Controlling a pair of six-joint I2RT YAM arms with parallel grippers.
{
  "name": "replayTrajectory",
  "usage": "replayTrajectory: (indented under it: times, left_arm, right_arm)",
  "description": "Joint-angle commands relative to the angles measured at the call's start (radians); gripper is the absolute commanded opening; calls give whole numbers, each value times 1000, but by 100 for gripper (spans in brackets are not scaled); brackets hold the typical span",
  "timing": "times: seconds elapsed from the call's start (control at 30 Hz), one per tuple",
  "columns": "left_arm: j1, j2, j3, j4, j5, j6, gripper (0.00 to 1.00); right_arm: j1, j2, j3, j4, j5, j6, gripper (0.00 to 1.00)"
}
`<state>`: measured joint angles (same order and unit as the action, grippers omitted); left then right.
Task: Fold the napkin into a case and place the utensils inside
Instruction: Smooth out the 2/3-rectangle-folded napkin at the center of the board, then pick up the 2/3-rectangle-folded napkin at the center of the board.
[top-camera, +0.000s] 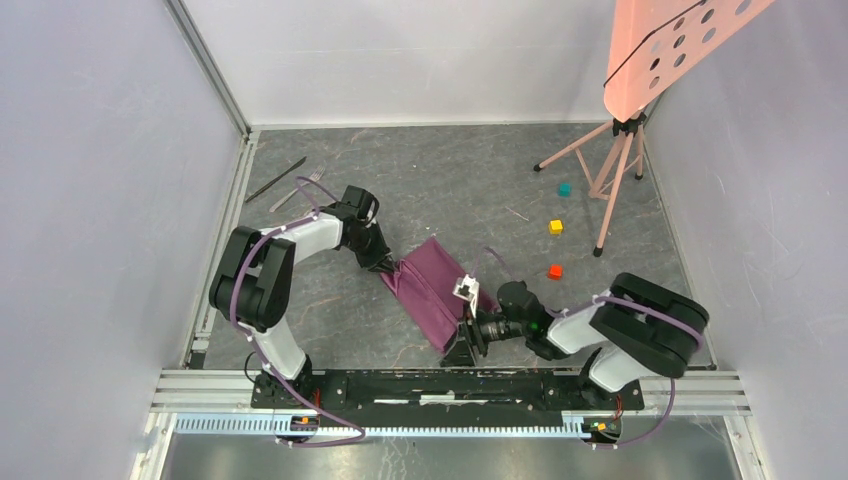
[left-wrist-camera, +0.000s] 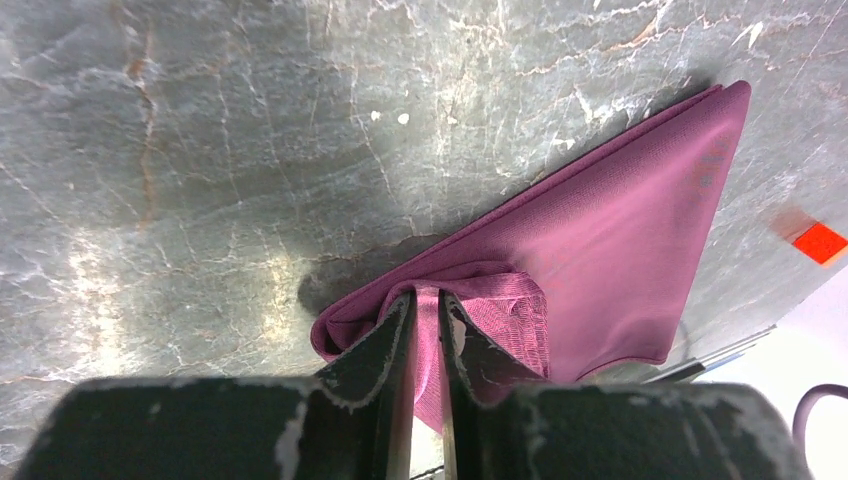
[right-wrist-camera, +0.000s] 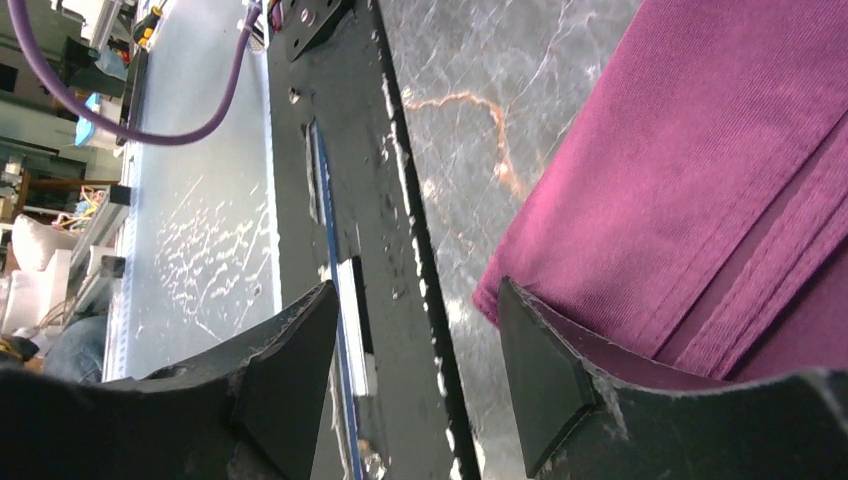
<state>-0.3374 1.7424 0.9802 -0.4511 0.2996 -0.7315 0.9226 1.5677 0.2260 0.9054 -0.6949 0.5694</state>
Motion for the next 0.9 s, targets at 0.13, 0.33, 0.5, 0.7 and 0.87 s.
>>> replayTrajectory:
  times: [0.13,0.33,0.5,0.7,0.87]
  left_arm:
    - [-10,-46,80,-79,-2,116,24]
    - [-14,-169,152,-175,19,149,60]
    - [-13,-338,64,-211,-27,132,68]
    - [-13,-521,-223,-65,15,4,70]
    - [-14,-440,-300,100,80,-59,67]
  right_arm:
    - [8,-232,30,-413,92,-163,67]
    - [-54,-279,243,-746,304,-324,70]
    - [-207,-305,316,-868,411,-312,71]
    - [-409,-251,334,-896,328,-312,73]
    - [-460,-174,292,-822,220,-289,66]
